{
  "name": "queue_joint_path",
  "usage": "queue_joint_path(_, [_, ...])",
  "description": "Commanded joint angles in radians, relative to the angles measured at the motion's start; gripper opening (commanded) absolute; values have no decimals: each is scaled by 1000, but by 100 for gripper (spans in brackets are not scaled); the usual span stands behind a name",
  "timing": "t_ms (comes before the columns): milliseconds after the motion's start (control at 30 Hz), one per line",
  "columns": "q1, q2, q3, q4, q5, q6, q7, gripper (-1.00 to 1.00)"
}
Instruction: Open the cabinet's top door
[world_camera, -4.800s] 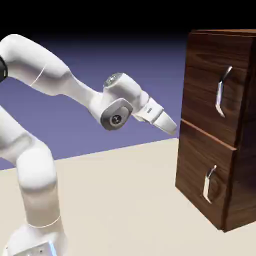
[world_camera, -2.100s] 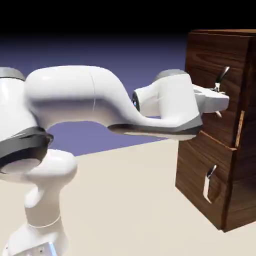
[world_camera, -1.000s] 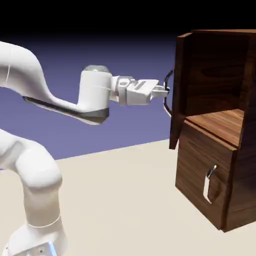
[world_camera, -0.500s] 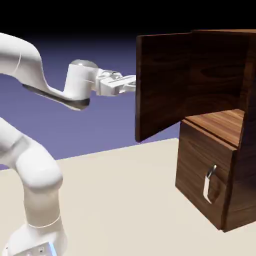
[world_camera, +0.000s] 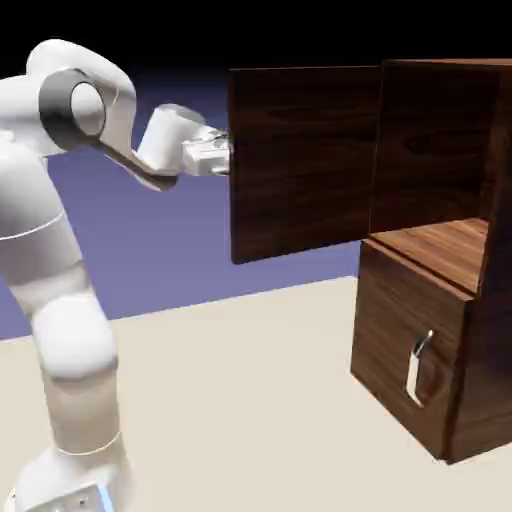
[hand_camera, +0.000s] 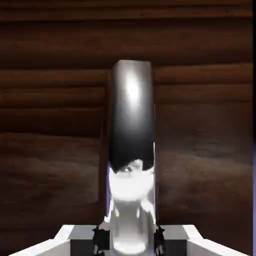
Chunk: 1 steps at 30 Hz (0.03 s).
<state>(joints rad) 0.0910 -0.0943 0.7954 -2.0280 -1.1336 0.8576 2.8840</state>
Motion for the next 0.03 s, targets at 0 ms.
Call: queue_joint_path(0, [-2,5,2,4,0,-6,2,-100])
